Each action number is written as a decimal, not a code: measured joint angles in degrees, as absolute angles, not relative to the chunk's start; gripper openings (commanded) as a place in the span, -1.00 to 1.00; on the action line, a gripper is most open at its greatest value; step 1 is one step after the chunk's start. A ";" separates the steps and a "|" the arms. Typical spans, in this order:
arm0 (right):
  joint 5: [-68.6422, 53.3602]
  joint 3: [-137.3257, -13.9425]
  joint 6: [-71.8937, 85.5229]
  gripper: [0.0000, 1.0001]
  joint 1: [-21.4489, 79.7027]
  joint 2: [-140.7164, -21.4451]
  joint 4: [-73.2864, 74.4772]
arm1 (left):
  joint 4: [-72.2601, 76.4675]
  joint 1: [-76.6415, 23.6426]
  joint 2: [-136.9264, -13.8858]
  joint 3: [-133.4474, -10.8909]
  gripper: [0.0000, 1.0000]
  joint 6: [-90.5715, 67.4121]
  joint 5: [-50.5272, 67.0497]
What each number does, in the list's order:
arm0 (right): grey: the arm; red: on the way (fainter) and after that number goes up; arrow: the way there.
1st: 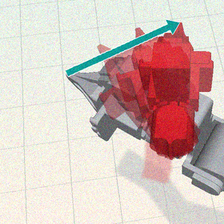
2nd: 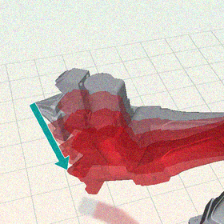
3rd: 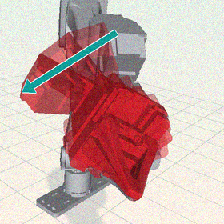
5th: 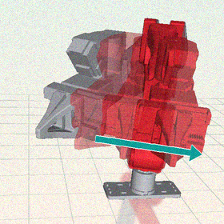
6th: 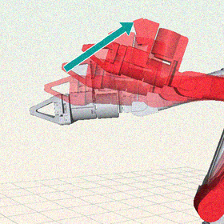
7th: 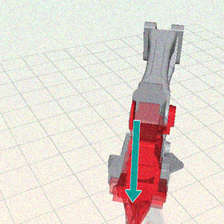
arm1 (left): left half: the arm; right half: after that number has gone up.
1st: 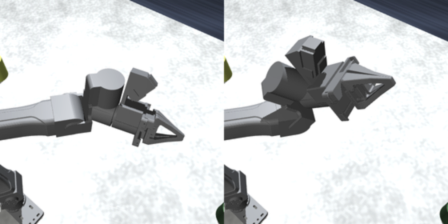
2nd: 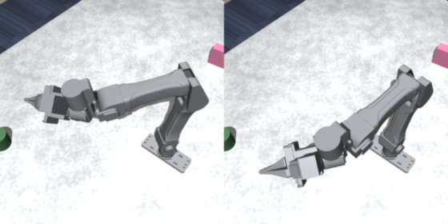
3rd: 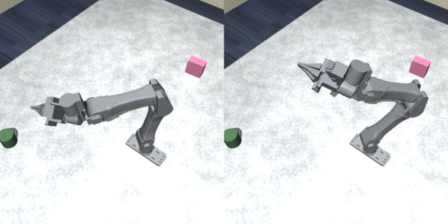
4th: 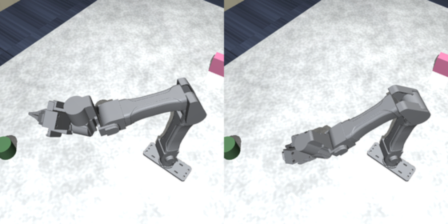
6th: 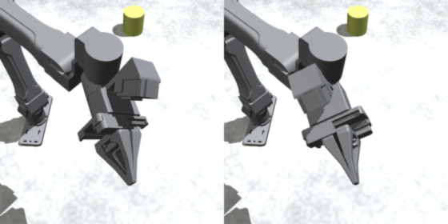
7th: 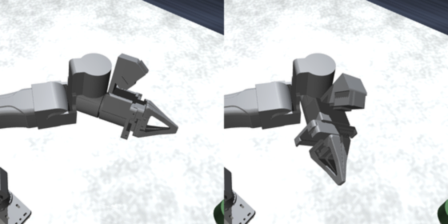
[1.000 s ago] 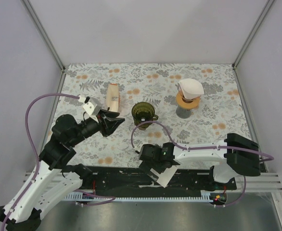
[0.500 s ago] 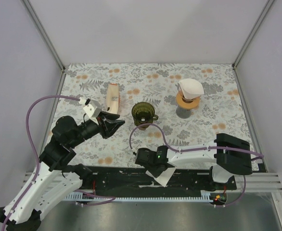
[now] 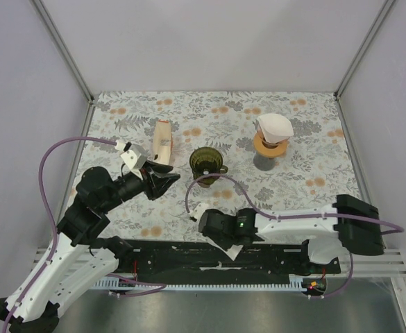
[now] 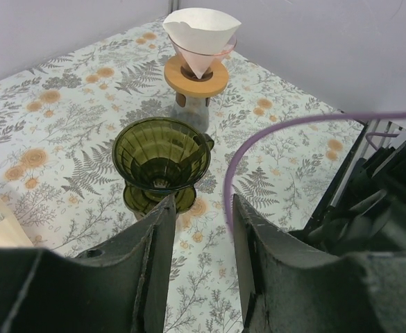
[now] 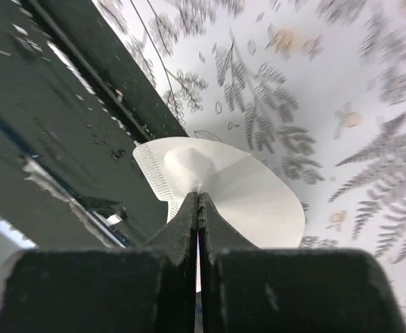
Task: Place the coffee filter in the dripper
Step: Pick up the coffee filter from the center of the board.
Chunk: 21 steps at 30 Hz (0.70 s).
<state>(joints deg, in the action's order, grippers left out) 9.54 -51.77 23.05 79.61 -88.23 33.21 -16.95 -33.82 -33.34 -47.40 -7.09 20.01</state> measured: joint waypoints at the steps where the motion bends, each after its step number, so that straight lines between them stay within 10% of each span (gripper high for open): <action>1: 10.59 -51.09 21.63 -1.00 79.57 -85.23 32.25 | -17.30 -33.82 -33.36 -47.40 -0.10 -7.09 20.01; 12: 15.81 -48.49 -2.92 -1.00 79.35 -50.30 12.45 | -23.16 -33.82 -38.48 -52.62 -0.04 -4.10 32.32; 21: 19.94 -56.49 -19.11 -1.00 72.40 -57.25 -6.13 | -26.96 -36.29 -47.24 -67.35 0.19 6.37 37.60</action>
<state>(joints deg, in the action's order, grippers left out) 19.94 -56.49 -19.11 72.40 -57.25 -6.13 -26.96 -36.29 -47.24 -67.35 6.37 37.60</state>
